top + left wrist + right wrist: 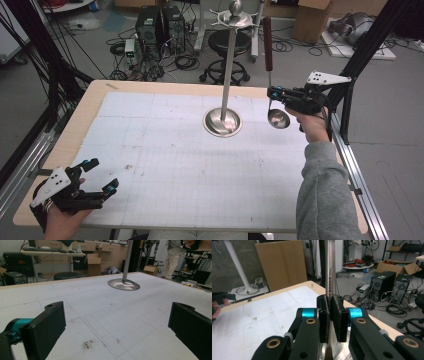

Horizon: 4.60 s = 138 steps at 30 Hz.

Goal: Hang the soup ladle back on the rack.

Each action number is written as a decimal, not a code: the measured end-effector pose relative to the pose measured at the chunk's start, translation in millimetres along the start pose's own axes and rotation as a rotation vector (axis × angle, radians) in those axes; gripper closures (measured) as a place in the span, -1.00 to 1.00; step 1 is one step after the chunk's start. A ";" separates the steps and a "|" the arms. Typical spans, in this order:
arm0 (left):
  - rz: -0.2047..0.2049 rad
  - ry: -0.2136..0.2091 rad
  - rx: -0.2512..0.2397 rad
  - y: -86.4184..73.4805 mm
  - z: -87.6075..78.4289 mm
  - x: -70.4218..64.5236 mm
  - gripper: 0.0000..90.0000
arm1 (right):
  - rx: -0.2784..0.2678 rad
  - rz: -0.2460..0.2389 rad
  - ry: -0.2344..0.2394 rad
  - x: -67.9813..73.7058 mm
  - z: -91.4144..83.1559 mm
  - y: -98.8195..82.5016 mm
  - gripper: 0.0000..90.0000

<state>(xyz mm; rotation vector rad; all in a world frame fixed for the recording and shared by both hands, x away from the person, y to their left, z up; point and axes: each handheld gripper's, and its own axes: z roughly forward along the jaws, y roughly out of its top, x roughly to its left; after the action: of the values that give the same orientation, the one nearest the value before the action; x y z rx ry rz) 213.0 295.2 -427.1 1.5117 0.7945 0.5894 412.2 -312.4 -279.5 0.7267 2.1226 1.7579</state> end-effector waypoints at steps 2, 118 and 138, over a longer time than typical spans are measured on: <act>0.000 -0.002 0.003 -0.4 0.4 0.0 -0.96 | 0.005 -0.002 0.000 -0.6 0.0 1.7 0.88; 0.013 -0.066 0.002 8.5 33.4 -1.3 -0.96 | 0.058 -0.068 -0.102 67.4 -27.6 -93.8 -1.00; -0.002 -0.051 -0.003 8.0 33.7 1.5 -0.96 | 0.028 -0.027 -0.202 78.5 -75.7 -132.0 -1.00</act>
<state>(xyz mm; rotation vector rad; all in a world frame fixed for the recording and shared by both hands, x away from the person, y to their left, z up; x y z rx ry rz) 240.8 274.9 -422.7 1.5175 0.7563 0.5482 281.8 -348.7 -384.3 0.8403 2.0155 1.5717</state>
